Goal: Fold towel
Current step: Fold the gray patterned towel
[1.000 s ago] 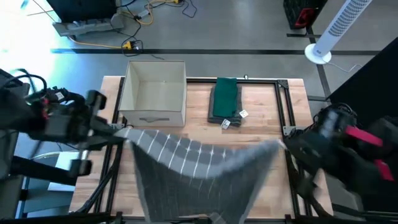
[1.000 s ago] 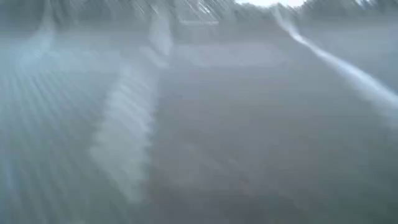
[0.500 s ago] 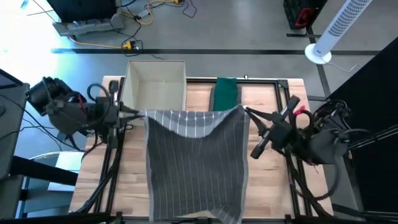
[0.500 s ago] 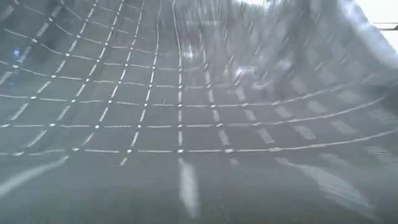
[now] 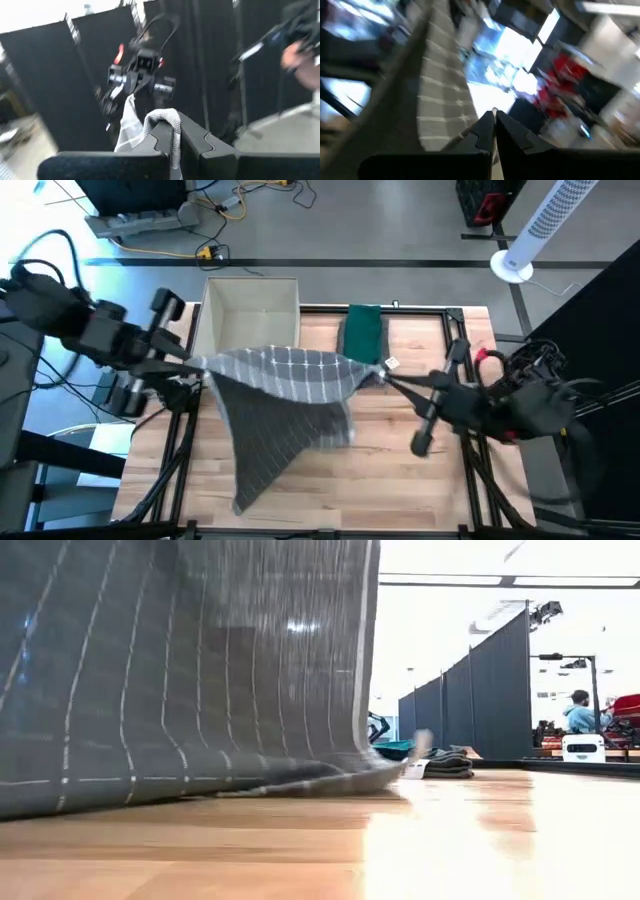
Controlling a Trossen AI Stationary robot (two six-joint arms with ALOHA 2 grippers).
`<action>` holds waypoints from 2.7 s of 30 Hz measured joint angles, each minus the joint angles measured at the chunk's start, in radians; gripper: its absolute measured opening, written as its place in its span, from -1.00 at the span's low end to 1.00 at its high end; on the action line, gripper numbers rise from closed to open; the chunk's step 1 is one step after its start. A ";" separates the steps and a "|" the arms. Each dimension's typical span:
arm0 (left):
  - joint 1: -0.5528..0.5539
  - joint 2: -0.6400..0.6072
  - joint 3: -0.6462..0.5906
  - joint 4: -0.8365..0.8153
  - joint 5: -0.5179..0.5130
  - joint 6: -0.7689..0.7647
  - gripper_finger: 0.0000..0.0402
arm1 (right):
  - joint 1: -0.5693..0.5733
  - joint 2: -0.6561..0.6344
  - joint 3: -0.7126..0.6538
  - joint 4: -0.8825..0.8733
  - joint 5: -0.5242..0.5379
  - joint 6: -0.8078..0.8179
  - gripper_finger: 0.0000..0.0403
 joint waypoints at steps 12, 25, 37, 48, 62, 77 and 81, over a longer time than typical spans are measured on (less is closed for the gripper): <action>-0.103 -0.019 0.000 0.296 0.056 0.219 -1.00 | 0.172 0.000 0.000 0.488 -0.246 -0.511 -1.00; -0.121 0.047 0.000 0.516 0.148 0.240 -1.00 | 0.314 0.000 0.000 0.609 -0.511 -0.738 -1.00; -0.180 0.183 0.000 0.694 0.172 0.303 -1.00 | 0.405 0.000 0.000 0.625 -0.560 -0.869 -1.00; -0.193 0.272 0.000 0.815 0.142 0.263 -1.00 | 0.437 0.000 0.000 0.627 -0.552 -0.899 -1.00; -0.179 0.209 0.000 0.286 -0.327 0.265 -0.97 | 0.304 0.013 0.000 0.529 -0.070 -0.702 -1.00; -0.124 0.177 -0.001 0.442 -0.004 0.081 -0.95 | 0.244 0.012 0.000 0.358 0.037 -0.526 -1.00; -0.115 0.174 0.000 0.461 0.010 0.017 -0.95 | 0.269 0.012 0.000 0.252 0.013 -0.428 -1.00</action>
